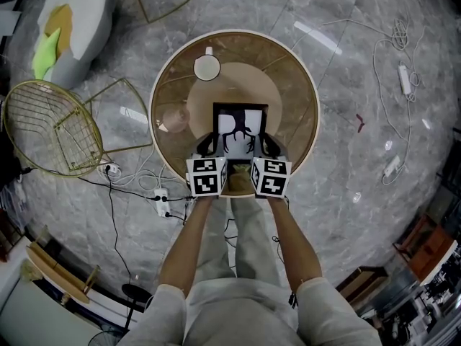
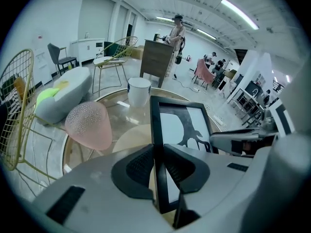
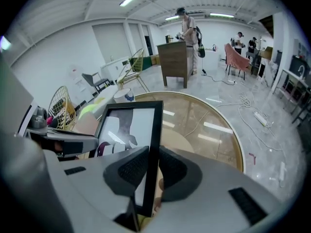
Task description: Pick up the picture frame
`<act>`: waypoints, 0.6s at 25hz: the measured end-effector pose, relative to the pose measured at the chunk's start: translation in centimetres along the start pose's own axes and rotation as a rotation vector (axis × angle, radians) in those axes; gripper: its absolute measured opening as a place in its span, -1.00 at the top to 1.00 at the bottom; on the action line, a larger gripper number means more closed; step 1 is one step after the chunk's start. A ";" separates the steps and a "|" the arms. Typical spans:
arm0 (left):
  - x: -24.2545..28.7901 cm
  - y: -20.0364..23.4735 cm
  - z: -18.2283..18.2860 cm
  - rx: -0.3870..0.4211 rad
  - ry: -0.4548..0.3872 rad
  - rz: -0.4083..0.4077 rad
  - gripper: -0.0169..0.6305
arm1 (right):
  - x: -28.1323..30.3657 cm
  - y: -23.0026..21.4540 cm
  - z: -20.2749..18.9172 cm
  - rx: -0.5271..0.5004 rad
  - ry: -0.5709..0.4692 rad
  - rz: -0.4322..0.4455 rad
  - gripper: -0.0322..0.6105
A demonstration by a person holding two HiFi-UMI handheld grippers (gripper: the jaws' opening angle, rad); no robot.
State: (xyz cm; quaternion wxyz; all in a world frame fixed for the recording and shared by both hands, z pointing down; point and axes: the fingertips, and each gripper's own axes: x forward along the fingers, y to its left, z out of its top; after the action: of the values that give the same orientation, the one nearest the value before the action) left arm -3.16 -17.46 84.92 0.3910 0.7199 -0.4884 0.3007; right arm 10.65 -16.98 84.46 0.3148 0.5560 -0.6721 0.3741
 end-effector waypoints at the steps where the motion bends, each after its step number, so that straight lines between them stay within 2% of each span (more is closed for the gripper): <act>1: -0.3 -0.1 0.5 0.003 -0.015 0.001 0.74 | -0.3 0.1 0.4 -0.004 -0.015 -0.001 0.69; 15: -5.0 -1.6 7.1 0.035 -0.167 0.002 0.74 | -5.5 0.8 7.1 -0.055 -0.181 -0.017 0.69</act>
State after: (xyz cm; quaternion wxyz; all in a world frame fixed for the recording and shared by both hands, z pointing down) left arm -3.00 -20.80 76.75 0.3359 0.7488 -0.5145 0.2484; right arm 10.80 -20.16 75.99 0.2710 0.5845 -0.7031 0.3008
